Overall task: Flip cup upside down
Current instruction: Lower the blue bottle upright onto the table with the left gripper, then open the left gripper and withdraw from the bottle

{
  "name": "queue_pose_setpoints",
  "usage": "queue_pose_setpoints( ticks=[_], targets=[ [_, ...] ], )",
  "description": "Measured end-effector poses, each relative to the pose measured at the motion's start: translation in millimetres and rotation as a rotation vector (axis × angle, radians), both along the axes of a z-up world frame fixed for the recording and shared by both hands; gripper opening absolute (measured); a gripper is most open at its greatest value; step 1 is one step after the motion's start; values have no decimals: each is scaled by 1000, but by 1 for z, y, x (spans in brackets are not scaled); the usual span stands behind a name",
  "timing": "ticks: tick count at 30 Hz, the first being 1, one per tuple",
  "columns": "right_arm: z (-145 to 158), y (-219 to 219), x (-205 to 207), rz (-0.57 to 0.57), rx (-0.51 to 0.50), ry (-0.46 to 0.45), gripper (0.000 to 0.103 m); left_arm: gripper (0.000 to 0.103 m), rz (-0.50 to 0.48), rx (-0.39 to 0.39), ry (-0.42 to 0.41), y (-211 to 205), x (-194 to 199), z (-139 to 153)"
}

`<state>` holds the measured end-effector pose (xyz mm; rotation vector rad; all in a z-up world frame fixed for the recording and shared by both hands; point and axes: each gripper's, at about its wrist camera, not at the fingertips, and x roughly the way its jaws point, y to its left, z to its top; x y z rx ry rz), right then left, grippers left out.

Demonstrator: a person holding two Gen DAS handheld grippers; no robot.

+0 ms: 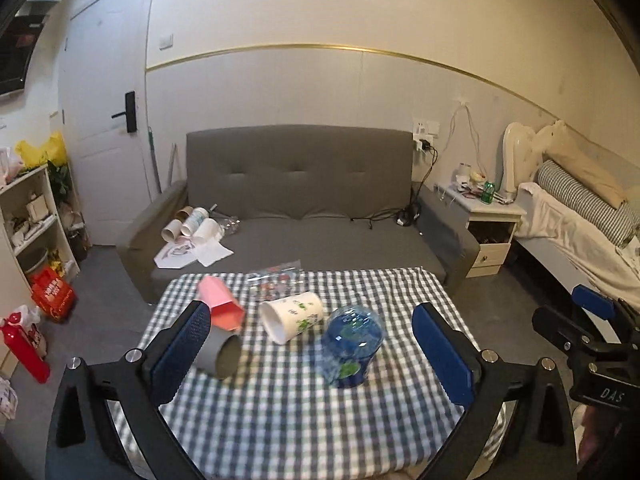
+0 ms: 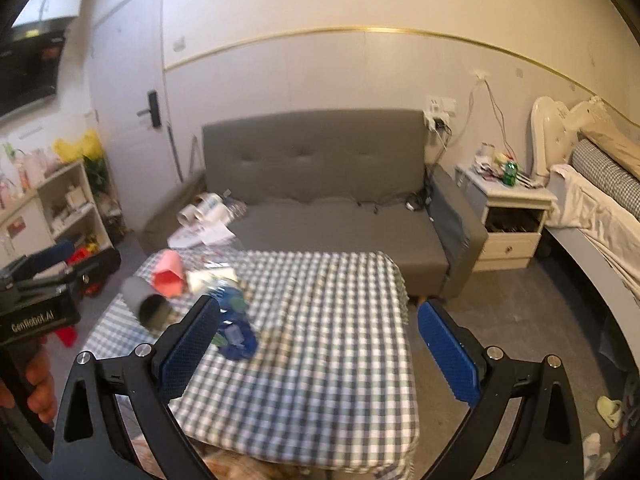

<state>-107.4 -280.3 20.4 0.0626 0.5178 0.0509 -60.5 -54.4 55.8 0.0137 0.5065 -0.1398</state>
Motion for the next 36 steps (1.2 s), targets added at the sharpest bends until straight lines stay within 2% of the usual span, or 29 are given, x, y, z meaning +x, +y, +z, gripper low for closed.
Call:
queue_pose_setpoints(
  ticks=[1, 7, 13, 20, 36],
  targets=[
    [0, 3, -5, -3, 3, -11, 103, 103, 8, -5, -7, 6, -7, 2],
    [-11, 16, -23, -8, 38, -14, 103, 103, 49, -53, -17, 30, -33, 0],
    [-28, 24, -39, -21, 16, -11, 103, 103, 55, -34, -10, 35, -51, -16],
    [-38, 29, -41, -28, 5, 10, 103, 103, 65, -18, 17, 35, -57, -33],
    [-35, 38, -38, -21, -23, 20, 103, 103, 65, -20, 30, 35, -54, -38]
  ],
)
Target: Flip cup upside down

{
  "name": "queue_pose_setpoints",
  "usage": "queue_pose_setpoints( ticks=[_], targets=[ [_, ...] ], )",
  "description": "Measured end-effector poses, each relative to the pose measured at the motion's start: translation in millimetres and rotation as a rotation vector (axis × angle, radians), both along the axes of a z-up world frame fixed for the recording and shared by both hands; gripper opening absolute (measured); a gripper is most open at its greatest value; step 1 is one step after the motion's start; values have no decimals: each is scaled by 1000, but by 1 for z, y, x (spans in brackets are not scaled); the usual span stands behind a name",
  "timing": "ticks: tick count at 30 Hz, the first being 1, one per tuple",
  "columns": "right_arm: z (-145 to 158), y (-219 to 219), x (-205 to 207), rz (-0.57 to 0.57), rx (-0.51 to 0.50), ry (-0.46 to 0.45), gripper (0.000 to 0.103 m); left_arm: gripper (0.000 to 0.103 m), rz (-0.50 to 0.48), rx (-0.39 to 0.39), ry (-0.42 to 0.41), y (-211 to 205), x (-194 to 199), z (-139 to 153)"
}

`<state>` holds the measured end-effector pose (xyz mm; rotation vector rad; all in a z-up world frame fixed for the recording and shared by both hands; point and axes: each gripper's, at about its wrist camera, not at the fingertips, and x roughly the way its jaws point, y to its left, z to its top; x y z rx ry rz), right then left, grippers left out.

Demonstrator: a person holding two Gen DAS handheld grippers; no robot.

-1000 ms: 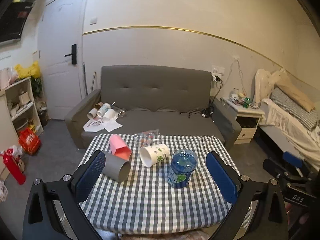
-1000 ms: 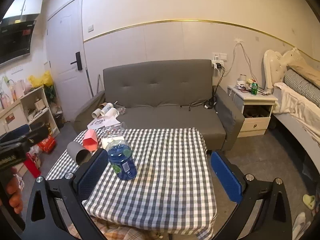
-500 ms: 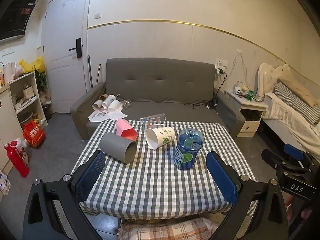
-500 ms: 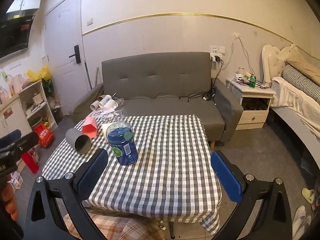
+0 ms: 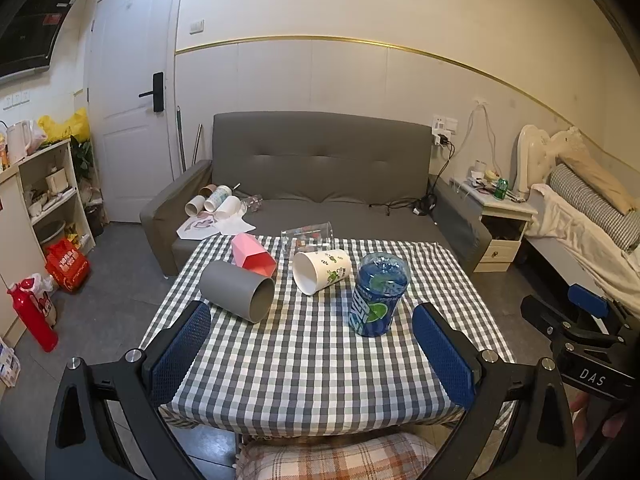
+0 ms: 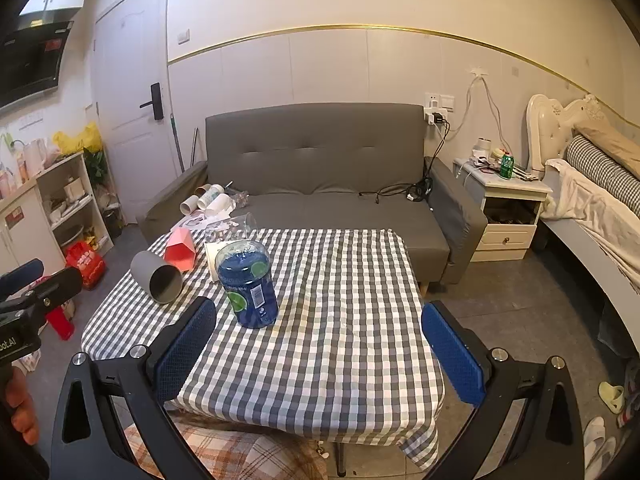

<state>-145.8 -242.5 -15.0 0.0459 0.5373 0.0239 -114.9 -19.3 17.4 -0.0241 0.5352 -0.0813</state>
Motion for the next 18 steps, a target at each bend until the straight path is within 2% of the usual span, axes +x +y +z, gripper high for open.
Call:
queue_pose_setpoints(
  ticks=[18],
  targets=[
    [-1, 6, -1, 10, -14, 7, 103, 103, 8, -1, 3, 2, -1, -3]
  ],
)
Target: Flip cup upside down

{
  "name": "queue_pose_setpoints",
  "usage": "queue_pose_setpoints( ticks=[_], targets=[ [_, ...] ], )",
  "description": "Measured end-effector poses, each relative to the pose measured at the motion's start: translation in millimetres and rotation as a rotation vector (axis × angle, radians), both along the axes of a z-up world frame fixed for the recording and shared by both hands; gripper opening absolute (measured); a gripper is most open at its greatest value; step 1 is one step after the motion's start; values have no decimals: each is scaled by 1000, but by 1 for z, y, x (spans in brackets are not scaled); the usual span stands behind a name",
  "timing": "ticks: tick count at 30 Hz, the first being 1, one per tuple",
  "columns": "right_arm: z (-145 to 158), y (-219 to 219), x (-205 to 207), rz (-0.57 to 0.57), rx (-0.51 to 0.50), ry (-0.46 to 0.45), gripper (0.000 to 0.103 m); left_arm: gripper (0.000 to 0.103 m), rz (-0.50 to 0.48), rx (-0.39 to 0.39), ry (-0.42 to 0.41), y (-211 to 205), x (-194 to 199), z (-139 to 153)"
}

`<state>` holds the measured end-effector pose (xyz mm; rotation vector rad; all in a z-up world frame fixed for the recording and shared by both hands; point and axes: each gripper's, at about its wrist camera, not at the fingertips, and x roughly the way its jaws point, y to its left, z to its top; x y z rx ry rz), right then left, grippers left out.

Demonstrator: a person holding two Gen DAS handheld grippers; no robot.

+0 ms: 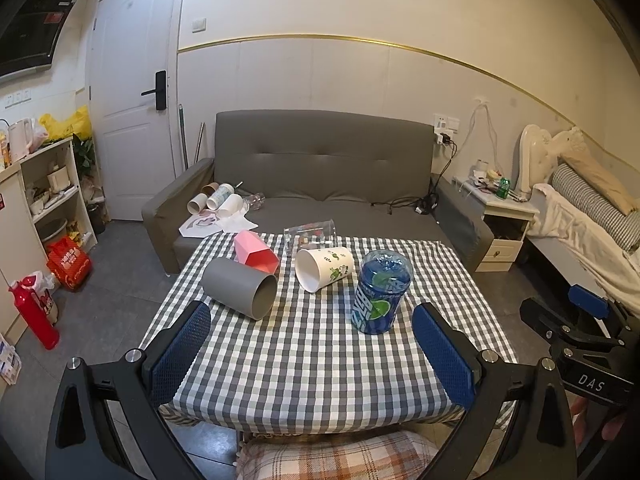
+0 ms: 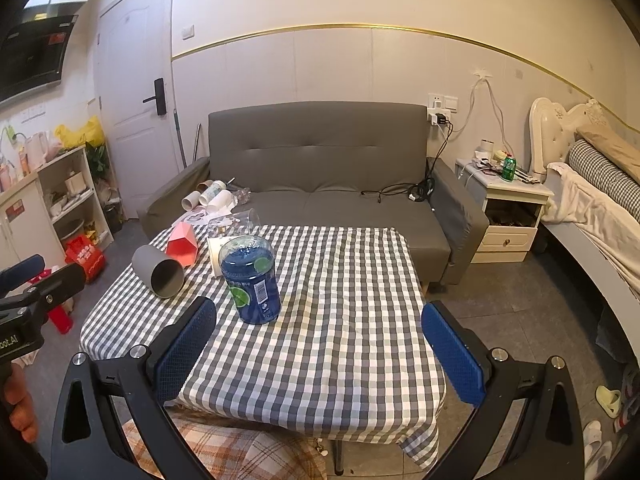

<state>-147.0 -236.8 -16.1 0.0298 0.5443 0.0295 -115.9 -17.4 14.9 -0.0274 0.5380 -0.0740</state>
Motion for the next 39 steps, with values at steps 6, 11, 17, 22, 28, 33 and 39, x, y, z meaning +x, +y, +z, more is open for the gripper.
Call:
queue_pose_setpoints(
  ticks=[6, 11, 17, 22, 28, 33, 39],
  targets=[
    [-1, 2, 0, 3, 2, 1, 103, 103, 2, 0, 1, 0, -1, 0],
    [-2, 3, 1, 8, 0, 5, 103, 103, 1, -3, -1, 1, -1, 2],
    [-2, 4, 2, 8, 0, 9, 103, 103, 3, -6, 1, 1, -1, 2],
    [-4, 4, 2, 7, -2, 10, 103, 103, 4, -5, 2, 1, -1, 2],
    [-7, 5, 2, 10, -2, 14, 103, 103, 3, -4, 0, 1, -2, 1],
    [-8, 5, 1, 10, 0, 17, 103, 103, 4, -3, 0, 1, -2, 1],
    [-8, 5, 1, 11, 0, 19, 103, 103, 5, 3, 2, 0, -2, 0]
  ],
)
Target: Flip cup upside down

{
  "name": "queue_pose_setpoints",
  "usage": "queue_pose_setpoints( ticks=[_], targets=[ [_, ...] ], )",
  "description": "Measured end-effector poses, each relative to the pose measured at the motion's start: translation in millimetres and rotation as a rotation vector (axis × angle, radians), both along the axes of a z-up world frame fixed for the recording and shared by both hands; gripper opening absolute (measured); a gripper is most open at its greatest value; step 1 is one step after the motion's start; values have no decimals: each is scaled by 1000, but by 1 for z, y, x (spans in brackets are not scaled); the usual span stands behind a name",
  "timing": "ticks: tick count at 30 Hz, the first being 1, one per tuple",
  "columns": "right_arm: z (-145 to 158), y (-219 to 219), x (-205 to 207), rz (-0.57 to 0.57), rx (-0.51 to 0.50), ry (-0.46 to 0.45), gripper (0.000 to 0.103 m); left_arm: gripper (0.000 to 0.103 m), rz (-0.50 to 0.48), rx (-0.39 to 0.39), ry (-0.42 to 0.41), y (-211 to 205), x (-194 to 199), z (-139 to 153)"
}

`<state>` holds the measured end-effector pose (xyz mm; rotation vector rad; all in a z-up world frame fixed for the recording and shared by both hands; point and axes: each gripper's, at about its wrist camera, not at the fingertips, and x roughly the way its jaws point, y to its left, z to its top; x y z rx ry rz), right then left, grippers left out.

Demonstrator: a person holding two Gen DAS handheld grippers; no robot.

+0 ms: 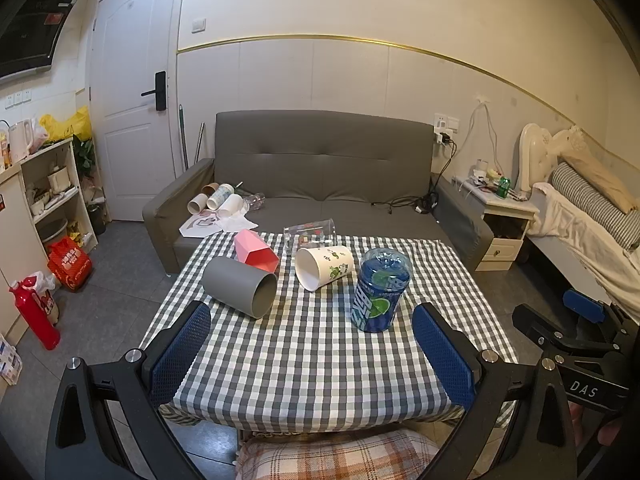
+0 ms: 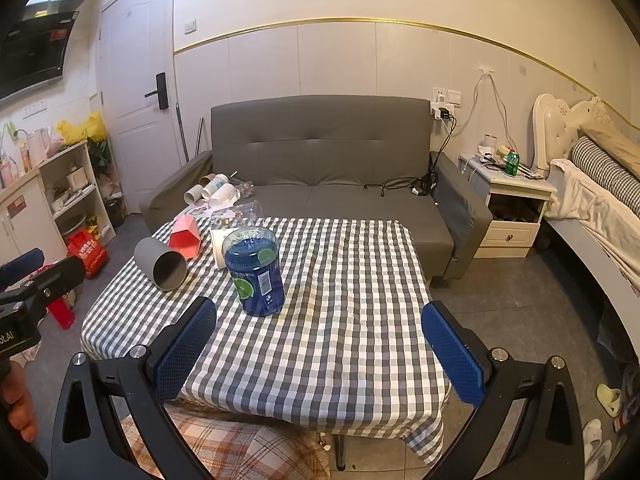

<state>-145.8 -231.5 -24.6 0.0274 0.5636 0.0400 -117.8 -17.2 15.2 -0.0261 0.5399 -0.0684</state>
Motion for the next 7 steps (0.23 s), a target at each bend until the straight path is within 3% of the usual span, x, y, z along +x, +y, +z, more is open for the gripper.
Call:
queue_pose_setpoints(
  ticks=[7],
  targets=[
    [-1, 0, 1, 3, 5, 6, 103, 103, -3, 4, -1, -1, 1, -1]
  ],
)
